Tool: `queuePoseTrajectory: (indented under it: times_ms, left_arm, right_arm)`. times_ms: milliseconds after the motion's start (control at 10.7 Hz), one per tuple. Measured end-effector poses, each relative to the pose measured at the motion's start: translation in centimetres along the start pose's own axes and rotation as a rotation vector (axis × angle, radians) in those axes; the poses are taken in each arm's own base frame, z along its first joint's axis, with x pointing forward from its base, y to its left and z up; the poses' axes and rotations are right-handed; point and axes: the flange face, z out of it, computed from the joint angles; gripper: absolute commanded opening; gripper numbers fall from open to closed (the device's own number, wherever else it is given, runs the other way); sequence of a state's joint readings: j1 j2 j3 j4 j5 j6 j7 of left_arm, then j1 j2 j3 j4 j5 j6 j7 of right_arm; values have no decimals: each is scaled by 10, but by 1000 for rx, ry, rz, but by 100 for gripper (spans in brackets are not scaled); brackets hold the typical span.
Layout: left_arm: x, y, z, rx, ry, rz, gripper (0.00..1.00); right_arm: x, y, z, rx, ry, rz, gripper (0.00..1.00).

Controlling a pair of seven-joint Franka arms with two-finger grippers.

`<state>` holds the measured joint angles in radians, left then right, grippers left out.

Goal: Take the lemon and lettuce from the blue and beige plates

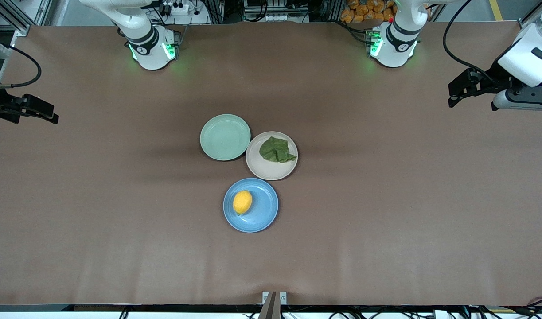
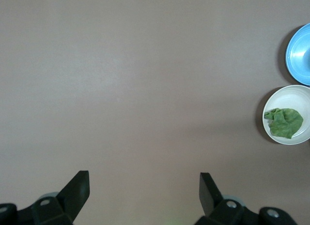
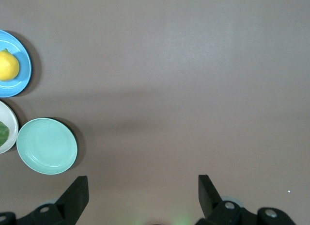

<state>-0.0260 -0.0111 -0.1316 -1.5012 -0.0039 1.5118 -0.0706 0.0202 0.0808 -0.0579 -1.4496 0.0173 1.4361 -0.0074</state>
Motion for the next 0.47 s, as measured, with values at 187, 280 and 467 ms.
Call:
queuePoseTrajectory:
  times_ms: [187, 280, 467]
  left_arm:
    - [0, 0, 0, 0, 0, 0, 100]
    - [0, 0, 0, 0, 0, 0, 100]
    - [1, 1, 2, -2, -5, 2, 100]
  right_arm:
    - [0, 0, 0, 0, -1, 0, 100]
    - [0, 0, 0, 0, -3, 0, 100]
    - [-1, 0, 1, 0, -8, 0, 100]
